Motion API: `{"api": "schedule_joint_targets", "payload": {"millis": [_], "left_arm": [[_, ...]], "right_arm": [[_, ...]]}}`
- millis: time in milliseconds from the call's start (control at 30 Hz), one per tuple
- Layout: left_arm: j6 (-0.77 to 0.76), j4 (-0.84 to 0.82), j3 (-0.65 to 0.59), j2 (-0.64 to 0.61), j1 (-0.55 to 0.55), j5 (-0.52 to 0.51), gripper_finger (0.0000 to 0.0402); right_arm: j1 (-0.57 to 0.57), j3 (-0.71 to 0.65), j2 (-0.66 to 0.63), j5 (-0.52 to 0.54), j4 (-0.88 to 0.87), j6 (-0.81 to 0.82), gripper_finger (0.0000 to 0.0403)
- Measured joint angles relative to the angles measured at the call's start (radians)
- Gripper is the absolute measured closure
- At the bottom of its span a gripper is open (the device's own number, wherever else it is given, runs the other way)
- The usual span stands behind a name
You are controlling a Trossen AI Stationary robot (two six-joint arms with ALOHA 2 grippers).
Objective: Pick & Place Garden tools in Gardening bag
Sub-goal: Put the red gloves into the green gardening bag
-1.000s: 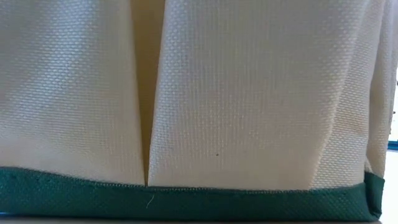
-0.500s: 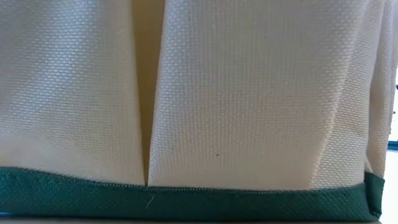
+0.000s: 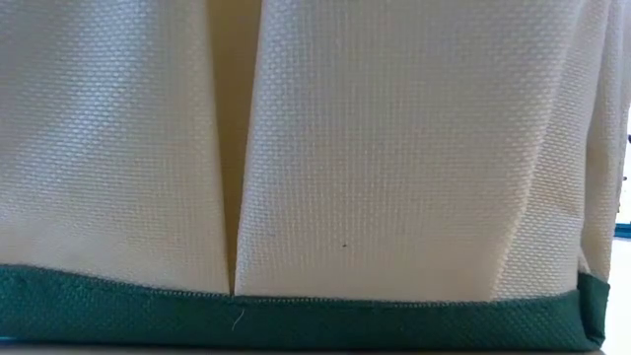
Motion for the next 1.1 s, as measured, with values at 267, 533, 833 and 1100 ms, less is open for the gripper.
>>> {"api": "schedule_joint_targets", "payload": {"millis": [267,533,833,1100], "left_arm": [[-0.030,0.008,0.000,0.005,0.000,0.000,0.0142],[-0.040,0.007,0.000,0.005,0.000,0.005,0.0142],[-0.044,0.006,0.000,0.005,0.000,0.005,0.0142],[-0.059,0.009,0.000,0.005,0.000,0.005,0.0142]], "right_arm": [[0.028,0.000,-0.005,0.032,-0.007,-0.008,0.0378],[0.124,-0.001,-0.150,0.113,-0.050,-0.083,0.0378],[0.228,0.000,-0.377,0.316,-0.136,-0.197,0.0378],[0.276,0.000,-0.574,0.365,-0.261,-0.147,0.0378]]}}
